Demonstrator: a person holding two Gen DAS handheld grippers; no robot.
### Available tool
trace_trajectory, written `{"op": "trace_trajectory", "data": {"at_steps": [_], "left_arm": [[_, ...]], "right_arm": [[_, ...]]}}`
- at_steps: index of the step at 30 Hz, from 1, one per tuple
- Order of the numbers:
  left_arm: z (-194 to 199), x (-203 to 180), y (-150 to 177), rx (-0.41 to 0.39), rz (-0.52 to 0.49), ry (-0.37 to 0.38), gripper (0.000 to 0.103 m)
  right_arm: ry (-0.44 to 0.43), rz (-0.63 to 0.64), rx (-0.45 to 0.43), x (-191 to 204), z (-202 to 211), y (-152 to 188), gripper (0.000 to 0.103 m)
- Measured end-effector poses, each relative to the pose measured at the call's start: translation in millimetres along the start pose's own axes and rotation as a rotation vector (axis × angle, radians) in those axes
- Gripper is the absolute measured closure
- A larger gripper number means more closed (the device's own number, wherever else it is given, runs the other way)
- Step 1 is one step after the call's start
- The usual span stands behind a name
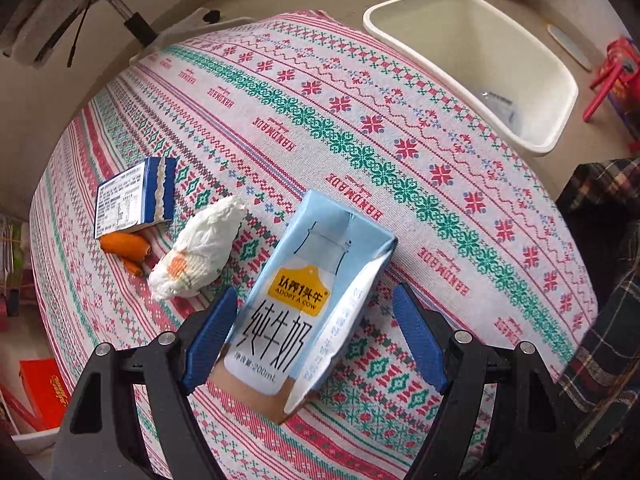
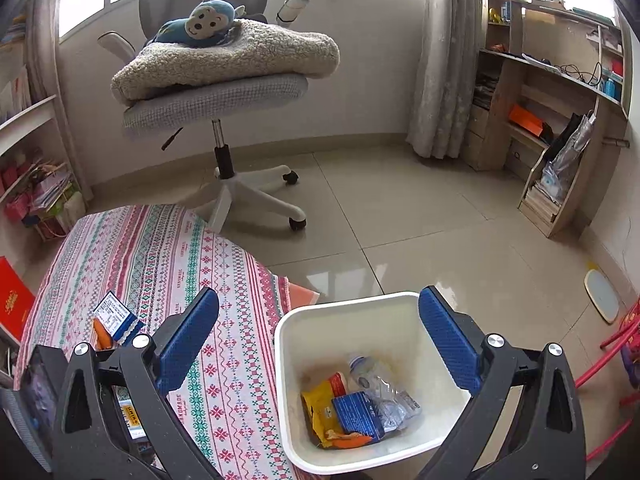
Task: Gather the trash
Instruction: 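Grasp the milk carton with the left gripper and lift it, then grasp the white tissue bundle with the right gripper while the left gripper holds the carton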
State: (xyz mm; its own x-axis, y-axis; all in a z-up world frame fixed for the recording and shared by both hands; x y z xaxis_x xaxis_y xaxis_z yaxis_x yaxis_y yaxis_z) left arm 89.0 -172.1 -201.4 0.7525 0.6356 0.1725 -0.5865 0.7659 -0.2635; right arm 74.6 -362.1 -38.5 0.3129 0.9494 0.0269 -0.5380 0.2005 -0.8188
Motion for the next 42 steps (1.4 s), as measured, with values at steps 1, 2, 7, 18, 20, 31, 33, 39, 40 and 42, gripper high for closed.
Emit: {"op": "trace_trajectory", "data": {"at_steps": [1, 2, 7, 18, 20, 31, 33, 39, 40, 42], "left_arm": [[-5.6, -0.3, -0.1, 0.003, -0.003, 0.001, 0.025], [-10.4, 0.0, 1.2, 0.005, -0.001, 0.001, 0.025], [-2.9, 13.0, 26.6, -0.031, 0.066, 0.072, 0.045], [98.4, 144.4, 102.6, -0.275, 0.554, 0.062, 0.045], [107.7, 170.0, 116.9, -0.299, 0.651, 0.033, 0.045], [131.2, 222.3, 164.2, -0.344, 0.860, 0.049, 0.045], [134.2, 224.7, 165.0, -0.352, 0.862, 0.046, 0.045], [134.6, 234.7, 168.2, -0.385, 0.907, 0.048, 0.048], [133.3, 236.2, 168.9, -0.386, 0.919, 0.059, 0.048], [129.5, 238.5, 170.9, -0.381, 0.946, 0.076, 0.048]], "right_arm": [[-0.004, -0.010, 0.009, 1.1, -2.4, -0.5, 0.007], [-0.008, -0.018, 0.017, 2.2, -4.6, -1.2, 0.007], [-0.047, -0.002, 0.071, 26.2, -19.9, 1.5, 0.007], [-0.273, 0.388, 0.228, 165.9, -49.7, 53.0, 0.007], [-0.347, 0.486, 0.265, 195.9, -53.1, 71.3, 0.007], [-0.447, 0.749, 0.433, 278.6, -99.3, 144.5, 0.026], [-0.485, 0.686, 0.459, 280.4, -104.6, 139.8, 0.036], [-0.476, 0.600, 0.504, 280.8, -105.2, 134.6, 0.055], [-0.484, 0.575, 0.517, 279.1, -103.9, 132.7, 0.055], [-0.512, 0.530, 0.518, 275.6, -97.3, 126.1, 0.056]]}}
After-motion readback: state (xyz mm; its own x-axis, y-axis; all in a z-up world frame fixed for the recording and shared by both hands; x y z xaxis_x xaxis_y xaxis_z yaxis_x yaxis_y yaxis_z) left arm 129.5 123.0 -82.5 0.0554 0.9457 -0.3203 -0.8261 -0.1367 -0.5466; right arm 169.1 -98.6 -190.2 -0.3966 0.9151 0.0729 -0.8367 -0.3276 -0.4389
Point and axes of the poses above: each gripper's, at about its wrist camera, not at the fingertips, and z roughly against the way its jaws point, x to its left, y to its underside, the point moved 2 cm from there along -z, roughly the way its jaws point, and after that the axes turned 5 degrees about -x, right-handed, at the moved point
